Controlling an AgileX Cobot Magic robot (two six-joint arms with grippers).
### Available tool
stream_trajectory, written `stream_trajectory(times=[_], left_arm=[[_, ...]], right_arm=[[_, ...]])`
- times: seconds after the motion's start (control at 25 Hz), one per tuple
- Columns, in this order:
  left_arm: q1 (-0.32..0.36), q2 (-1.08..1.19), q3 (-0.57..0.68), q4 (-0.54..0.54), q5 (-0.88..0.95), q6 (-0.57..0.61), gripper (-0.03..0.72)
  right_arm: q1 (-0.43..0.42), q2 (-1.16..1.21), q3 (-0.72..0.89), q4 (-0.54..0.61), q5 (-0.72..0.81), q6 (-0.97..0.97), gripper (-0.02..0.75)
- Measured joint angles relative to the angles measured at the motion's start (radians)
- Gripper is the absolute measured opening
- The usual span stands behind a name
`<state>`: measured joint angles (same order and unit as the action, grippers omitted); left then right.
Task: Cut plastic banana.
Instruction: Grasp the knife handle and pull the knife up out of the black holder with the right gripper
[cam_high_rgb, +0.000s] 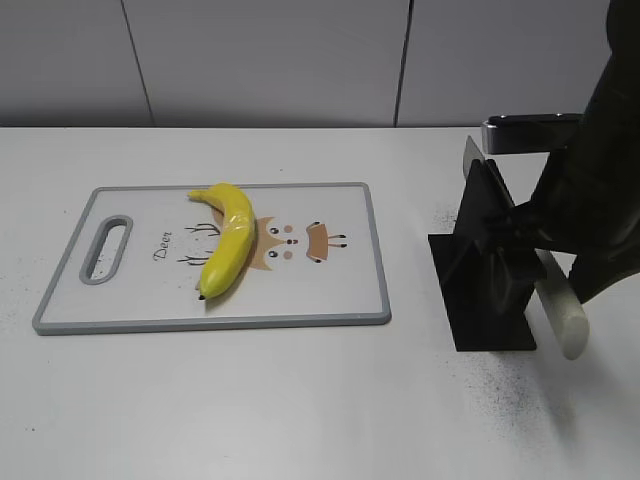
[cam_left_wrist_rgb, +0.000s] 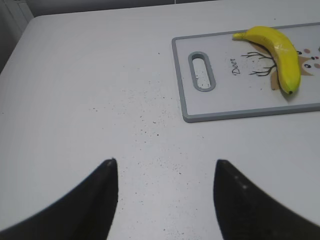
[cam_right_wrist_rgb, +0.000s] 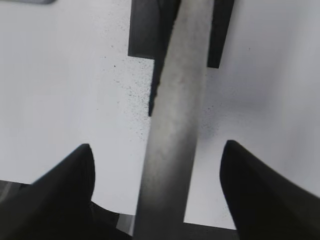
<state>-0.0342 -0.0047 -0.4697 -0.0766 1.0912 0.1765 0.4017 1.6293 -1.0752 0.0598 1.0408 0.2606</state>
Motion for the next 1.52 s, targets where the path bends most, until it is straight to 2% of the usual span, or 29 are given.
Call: stream_trajectory(times=[0.32, 0.68, 0.8, 0.92, 1.04, 1.52], left_arm=[[0.0, 0.0, 0.0, 0.0, 0.0, 0.0, 0.562], [0.0, 0.0, 0.0, 0.0, 0.0, 0.0, 0.56], [0.0, 0.0, 0.0, 0.0, 0.0, 0.0, 0.56], [0.0, 0.0, 0.0, 0.0, 0.0, 0.0, 0.559], [0.0, 0.0, 0.0, 0.0, 0.0, 0.0, 0.559], [0.0, 0.0, 0.0, 0.0, 0.0, 0.0, 0.559]], right_arm=[[0.0, 0.006, 0.003, -0.01, -0.014, 0.024, 0.465], [0.0, 0.029, 0.003, -0.01, -0.009, 0.026, 0.433], [0.0, 0.04, 0.003, -0.01, -0.001, 0.027, 0.396], [0.0, 0.041, 0.003, -0.01, -0.001, 0.03, 0.314], [0.0, 0.041, 0.003, -0.003, 0.0, 0.047, 0.16], [0.0, 0.04, 0.003, 0.0, 0.0, 0.07, 0.162]])
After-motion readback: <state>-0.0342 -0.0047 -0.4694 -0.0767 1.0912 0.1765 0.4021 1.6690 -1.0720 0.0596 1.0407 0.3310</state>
